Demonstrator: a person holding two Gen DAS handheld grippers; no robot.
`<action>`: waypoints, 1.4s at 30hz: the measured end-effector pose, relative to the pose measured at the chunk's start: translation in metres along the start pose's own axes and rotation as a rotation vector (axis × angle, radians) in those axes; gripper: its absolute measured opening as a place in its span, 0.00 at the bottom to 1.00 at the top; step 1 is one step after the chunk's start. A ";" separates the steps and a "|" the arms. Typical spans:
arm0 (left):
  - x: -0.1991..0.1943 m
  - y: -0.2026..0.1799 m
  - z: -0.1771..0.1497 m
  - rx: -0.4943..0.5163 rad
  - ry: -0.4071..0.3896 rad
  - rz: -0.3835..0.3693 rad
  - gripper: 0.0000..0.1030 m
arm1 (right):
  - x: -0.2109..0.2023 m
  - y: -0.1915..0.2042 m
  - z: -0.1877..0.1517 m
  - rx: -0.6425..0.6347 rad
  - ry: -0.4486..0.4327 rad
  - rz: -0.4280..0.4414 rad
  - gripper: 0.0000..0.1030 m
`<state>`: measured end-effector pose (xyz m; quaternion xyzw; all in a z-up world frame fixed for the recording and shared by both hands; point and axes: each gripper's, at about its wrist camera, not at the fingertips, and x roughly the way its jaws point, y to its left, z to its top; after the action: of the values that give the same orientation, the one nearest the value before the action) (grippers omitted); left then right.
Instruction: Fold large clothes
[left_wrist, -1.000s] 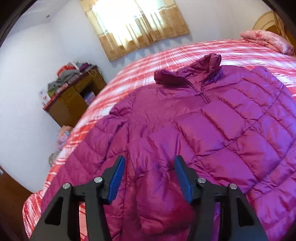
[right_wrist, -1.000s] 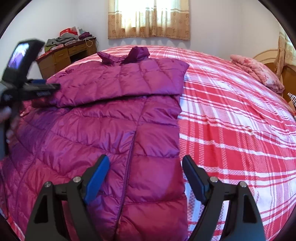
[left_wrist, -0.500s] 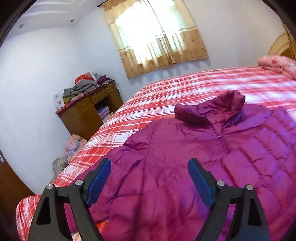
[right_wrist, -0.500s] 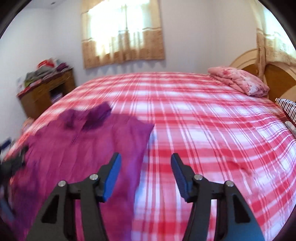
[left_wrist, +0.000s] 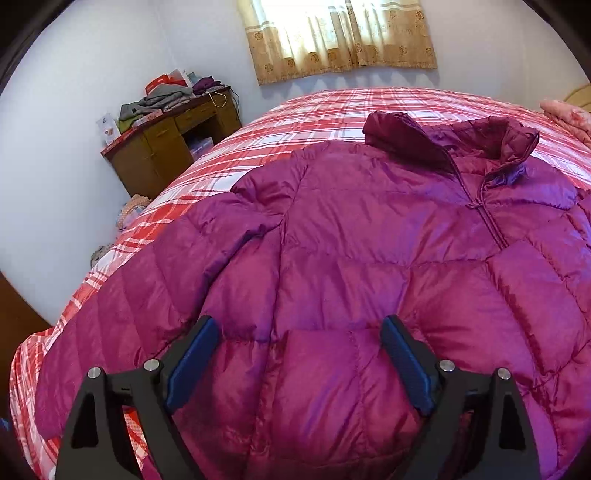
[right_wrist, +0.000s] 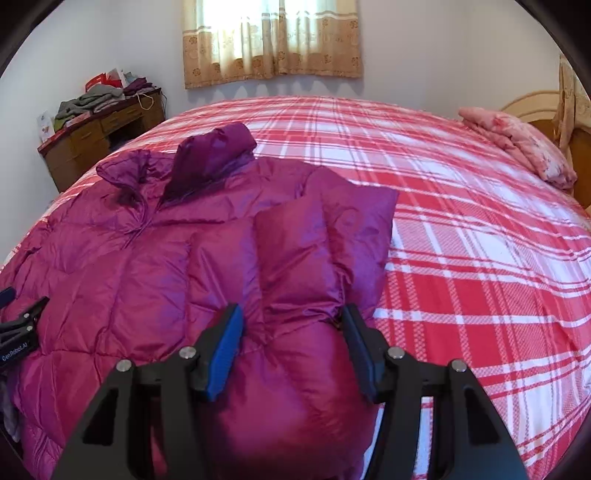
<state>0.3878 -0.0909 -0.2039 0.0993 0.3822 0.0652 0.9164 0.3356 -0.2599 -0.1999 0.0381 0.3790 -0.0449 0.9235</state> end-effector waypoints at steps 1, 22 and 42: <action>-0.003 0.002 -0.002 0.002 -0.001 0.004 0.89 | 0.002 -0.001 0.003 -0.001 0.005 0.000 0.57; -0.057 0.004 -0.009 0.009 -0.128 -0.036 0.91 | -0.051 0.049 -0.005 -0.070 -0.041 0.076 0.62; -0.021 -0.009 -0.017 0.041 -0.009 -0.011 0.92 | -0.010 0.071 -0.028 -0.117 0.066 0.036 0.63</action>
<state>0.3621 -0.1018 -0.2034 0.1165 0.3797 0.0518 0.9163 0.3169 -0.1855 -0.2105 -0.0078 0.4106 -0.0050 0.9118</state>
